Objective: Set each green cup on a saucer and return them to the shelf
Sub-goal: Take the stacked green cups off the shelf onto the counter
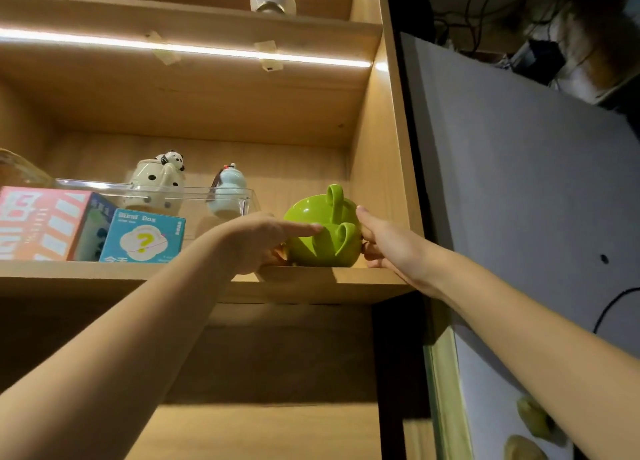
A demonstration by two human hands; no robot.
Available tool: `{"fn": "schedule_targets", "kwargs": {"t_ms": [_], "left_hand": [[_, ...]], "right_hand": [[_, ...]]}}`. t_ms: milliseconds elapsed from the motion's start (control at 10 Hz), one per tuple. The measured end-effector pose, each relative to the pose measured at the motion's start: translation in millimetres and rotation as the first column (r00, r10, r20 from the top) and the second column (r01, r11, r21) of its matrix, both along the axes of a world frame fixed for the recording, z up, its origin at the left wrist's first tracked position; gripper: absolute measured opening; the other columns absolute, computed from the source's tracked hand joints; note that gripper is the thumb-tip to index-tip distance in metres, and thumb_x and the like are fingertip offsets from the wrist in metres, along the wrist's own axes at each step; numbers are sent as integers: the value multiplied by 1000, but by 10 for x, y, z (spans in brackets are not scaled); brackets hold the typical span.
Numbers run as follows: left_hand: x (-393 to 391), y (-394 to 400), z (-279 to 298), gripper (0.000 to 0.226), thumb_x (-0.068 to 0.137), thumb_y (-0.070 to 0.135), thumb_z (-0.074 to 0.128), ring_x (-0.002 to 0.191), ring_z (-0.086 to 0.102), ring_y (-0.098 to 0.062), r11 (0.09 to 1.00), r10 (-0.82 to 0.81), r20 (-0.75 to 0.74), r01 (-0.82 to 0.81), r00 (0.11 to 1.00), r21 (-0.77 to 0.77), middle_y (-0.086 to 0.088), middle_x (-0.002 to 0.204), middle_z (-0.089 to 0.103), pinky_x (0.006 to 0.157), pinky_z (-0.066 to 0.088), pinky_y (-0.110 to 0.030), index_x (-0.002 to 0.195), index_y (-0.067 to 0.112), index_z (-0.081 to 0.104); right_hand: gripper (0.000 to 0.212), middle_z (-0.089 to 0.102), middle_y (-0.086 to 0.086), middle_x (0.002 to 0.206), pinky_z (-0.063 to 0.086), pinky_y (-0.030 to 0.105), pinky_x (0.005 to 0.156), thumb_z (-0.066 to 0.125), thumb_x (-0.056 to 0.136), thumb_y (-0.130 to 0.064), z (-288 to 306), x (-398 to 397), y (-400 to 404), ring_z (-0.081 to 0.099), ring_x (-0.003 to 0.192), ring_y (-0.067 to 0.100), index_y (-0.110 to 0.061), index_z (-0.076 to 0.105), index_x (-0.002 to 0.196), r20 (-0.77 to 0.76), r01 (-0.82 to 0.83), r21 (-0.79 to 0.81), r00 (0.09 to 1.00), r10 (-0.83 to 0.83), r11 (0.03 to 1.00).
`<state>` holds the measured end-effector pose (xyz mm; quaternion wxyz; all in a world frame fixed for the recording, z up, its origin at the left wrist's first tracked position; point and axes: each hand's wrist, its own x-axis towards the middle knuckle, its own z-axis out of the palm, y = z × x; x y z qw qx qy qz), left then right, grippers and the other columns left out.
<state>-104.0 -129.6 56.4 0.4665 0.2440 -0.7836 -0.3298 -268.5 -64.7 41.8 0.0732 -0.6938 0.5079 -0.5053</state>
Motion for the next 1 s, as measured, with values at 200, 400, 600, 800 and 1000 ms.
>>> {"fn": "schedule_targets", "kwargs": {"t_ms": [200, 400, 600, 800, 1000], "left_hand": [[27, 190, -86, 65, 55, 40, 78, 86, 64, -21, 995, 94, -88, -92, 992, 27, -17, 107, 65, 65, 55, -25, 102, -3, 62], [16, 480, -193, 57, 62, 31, 77, 84, 60, -27, 999, 19, -215, -10, 976, 43, -18, 103, 66, 63, 52, -29, 106, -1, 62], [112, 867, -398, 46, 67, 18, 75, 80, 67, -21, 998, 11, -389, 12, 921, 57, -14, 96, 69, 55, 58, -22, 106, 0, 62], [277, 1204, -958, 72, 45, 25, 80, 93, 68, -25, 994, -13, -385, 54, 923, 97, -14, 104, 71, 82, 56, -37, 111, 4, 61], [336, 1446, -1757, 87, 34, 31, 82, 96, 68, -23, 991, 19, -376, 31, 927, 128, -9, 105, 71, 86, 55, -34, 115, 11, 60]], "right_hand": [[65, 17, 4, 157, 12, 44, 119, 12, 92, -56, -96, 34, 251, 16, 144, 22, -22, 12, 148, 86, -68, -7, 994, 69, 998], [65, 17, 6, 157, 13, 46, 119, 17, 92, -55, -190, 206, 497, 18, 144, 28, -22, 11, 148, 266, -161, -32, 950, 163, 987], [57, 36, 7, 148, 25, 50, 112, 28, 95, -43, -352, 300, 871, 37, 134, 32, -14, 25, 144, 489, -333, -116, 801, 346, 936], [31, 60, 17, 106, 48, 52, 95, 38, 97, -28, -834, 314, 1205, 61, 105, 36, -4, 54, 107, 679, -356, -114, 654, 334, 928], [25, 61, 15, 90, 50, 42, 78, 40, 96, -21, -1515, 324, 1407, 62, 87, 36, -2, 56, 91, 765, -325, -61, 592, 253, 944]]}}
